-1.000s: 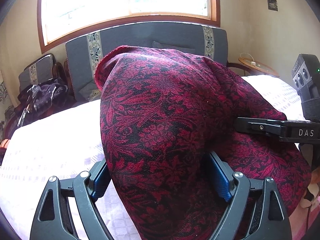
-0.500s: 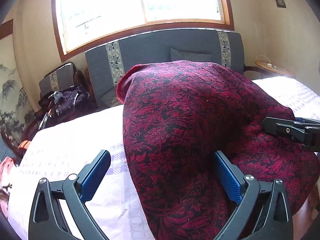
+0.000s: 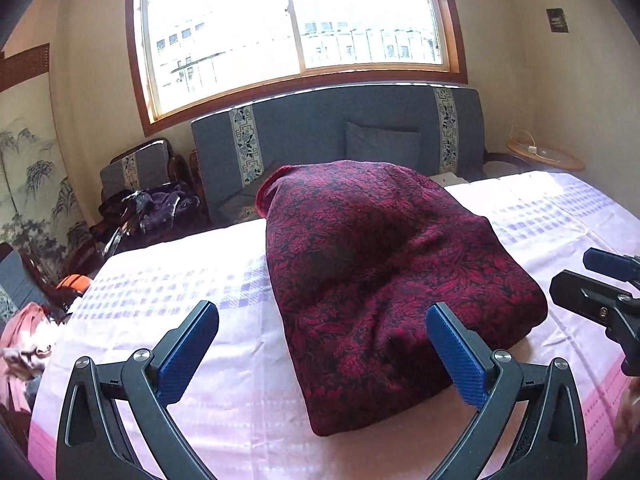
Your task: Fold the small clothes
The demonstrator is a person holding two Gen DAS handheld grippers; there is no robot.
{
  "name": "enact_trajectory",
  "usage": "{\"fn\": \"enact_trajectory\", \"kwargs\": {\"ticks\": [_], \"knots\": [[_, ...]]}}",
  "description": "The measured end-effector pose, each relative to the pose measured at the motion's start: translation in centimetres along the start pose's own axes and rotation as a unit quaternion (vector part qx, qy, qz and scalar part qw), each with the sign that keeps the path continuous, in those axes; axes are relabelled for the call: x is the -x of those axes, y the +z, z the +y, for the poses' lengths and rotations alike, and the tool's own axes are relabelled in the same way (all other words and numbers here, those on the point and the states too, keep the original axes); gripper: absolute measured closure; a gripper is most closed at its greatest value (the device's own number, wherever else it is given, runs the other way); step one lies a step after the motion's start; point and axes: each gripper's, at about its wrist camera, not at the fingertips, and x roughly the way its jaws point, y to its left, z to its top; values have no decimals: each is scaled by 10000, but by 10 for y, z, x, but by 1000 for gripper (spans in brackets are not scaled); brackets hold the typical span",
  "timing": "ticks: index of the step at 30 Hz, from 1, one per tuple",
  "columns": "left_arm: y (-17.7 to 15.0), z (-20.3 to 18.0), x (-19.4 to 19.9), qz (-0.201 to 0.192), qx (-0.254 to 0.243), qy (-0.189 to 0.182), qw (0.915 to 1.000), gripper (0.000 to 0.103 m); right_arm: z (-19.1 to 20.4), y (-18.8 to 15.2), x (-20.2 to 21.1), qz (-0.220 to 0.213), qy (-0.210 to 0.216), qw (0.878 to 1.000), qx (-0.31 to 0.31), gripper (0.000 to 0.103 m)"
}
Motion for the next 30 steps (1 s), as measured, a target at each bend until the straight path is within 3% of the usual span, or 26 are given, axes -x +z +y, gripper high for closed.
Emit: {"fn": "enact_trajectory", "kwargs": {"ticks": [5, 12, 19, 30], "knots": [[-5, -7, 62, -309, 112, 54, 9994, 0, -6, -13, 40, -117, 24, 9995, -287, 4], [-5, -13, 151, -815, 268, 182, 9961, 0, 6, -36, 102, -303, 8, 9995, -68, 4], [-4, -13, 208, -1070, 533, 100, 9928, 0, 24, -54, 152, -494, 4, 9985, 233, 3], [-18, -33, 269, -1174, 419, 16, 9922, 0, 43, -66, 210, -770, 134, 9963, 348, 0]]}}
